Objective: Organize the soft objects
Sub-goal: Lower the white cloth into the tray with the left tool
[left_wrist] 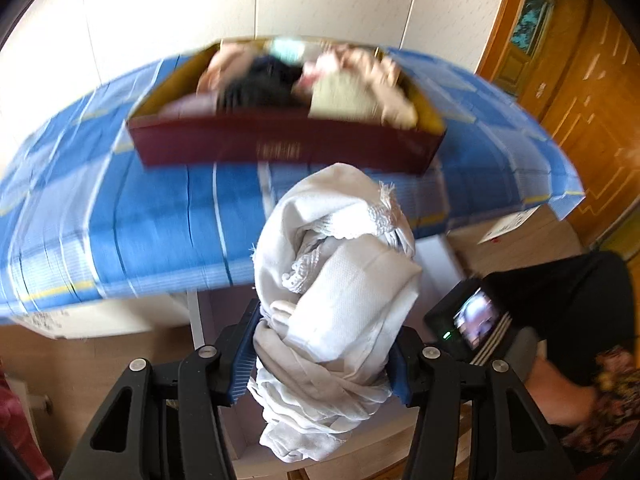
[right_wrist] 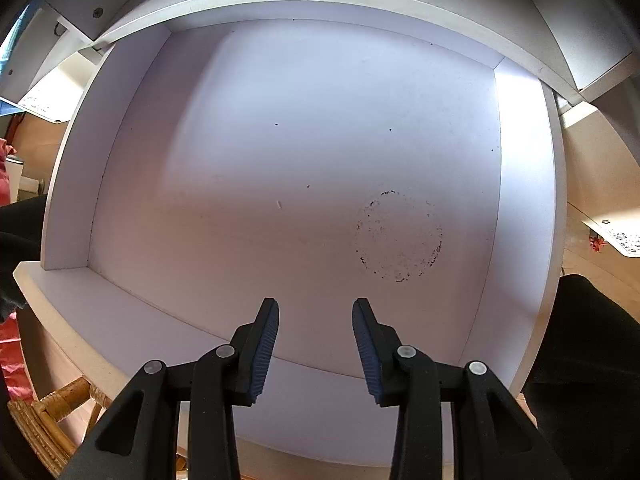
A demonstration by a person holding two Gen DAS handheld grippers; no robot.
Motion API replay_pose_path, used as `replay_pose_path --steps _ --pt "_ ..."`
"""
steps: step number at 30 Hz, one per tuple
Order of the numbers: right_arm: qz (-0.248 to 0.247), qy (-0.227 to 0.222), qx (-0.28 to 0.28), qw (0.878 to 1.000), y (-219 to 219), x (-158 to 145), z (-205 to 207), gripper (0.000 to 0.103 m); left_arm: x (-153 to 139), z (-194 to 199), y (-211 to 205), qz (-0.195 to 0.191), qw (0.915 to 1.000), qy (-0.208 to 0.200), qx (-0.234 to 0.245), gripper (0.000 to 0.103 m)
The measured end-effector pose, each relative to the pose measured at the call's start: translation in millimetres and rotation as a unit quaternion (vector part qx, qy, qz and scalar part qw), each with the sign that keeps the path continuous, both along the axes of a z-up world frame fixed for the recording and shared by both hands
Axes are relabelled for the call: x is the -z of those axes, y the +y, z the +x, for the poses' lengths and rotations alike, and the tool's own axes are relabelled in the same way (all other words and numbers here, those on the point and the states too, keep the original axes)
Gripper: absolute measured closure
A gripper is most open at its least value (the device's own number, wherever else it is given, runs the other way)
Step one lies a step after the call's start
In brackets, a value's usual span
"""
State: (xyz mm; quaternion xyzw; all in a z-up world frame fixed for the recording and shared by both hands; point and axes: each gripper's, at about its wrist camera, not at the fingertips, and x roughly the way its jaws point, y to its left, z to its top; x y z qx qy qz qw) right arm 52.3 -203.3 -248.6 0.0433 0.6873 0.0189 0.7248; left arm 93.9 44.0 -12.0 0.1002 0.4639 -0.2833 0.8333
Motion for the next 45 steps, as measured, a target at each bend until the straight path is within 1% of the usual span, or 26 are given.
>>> replay_pose_path --steps 2,4,6,9,13,16,17,20,27,34,37,42,44,45 --pt "0.001 -0.001 0.002 1.000 -1.3 -0.2 -0.3 0.065 -12.7 3.0 -1.9 -0.005 1.0000 -0.003 0.003 0.048" --pt "0.003 -0.002 0.004 1.000 -4.1 -1.1 -1.9 0.065 -27.1 14.6 -8.6 -0.011 0.9999 -0.011 0.003 0.048" --pt "0.003 -0.003 0.006 1.000 -4.7 -0.9 -1.8 0.065 -39.4 27.4 -28.6 -0.014 0.9998 -0.012 0.003 0.048" --pt "0.004 -0.003 0.011 1.000 -10.2 -2.4 -4.4 0.065 -57.9 48.5 -43.5 -0.019 0.9997 -0.015 -0.005 0.048" --pt "0.002 -0.011 0.017 1.000 -15.5 -5.7 -8.3 0.065 -66.8 78.9 -58.2 -0.036 0.9989 -0.010 -0.027 0.048" --pt "-0.001 -0.017 0.022 1.000 -19.2 -8.8 -12.1 0.065 -65.6 101.1 -71.9 -0.032 0.9986 -0.006 -0.042 0.048" --pt "0.000 -0.018 0.024 1.000 -20.4 -9.4 -13.0 0.065 -61.8 106.8 -83.7 -0.029 0.9986 -0.003 -0.044 0.048" --pt "0.007 -0.018 0.030 0.999 -24.1 -10.8 -15.1 0.065 -56.6 122.6 -96.3 -0.028 0.9980 0.009 -0.055 0.048" --pt "0.023 -0.023 0.040 0.999 -27.1 -15.0 -11.9 0.065 -48.1 145.6 -106.3 -0.059 0.9942 0.043 -0.080 0.048" --pt "0.024 -0.020 0.039 0.999 -26.1 -24.4 -8.8 0.065 -34.8 162.9 -110.6 -0.076 0.9912 0.065 -0.087 0.047" --pt "0.026 -0.020 0.042 0.999 -26.8 -23.8 -8.3 0.065 -27.7 170.9 -108.7 -0.095 0.9880 0.084 -0.089 0.047" --pt "0.029 -0.019 0.042 0.999 -26.4 -22.2 -8.0 0.065 -19.4 177.0 -108.9 -0.091 0.9875 0.095 -0.087 0.045" --pt "0.030 -0.018 0.042 0.999 -26.4 -21.3 -7.8 0.065 -17.6 178.4 -107.7 -0.080 0.9884 0.092 -0.091 0.045" --pt "0.030 -0.018 0.041 0.999 -26.2 -20.9 -7.7 0.065 -16.2 179.5 -107.3 -0.065 0.9897 0.087 -0.093 0.045"
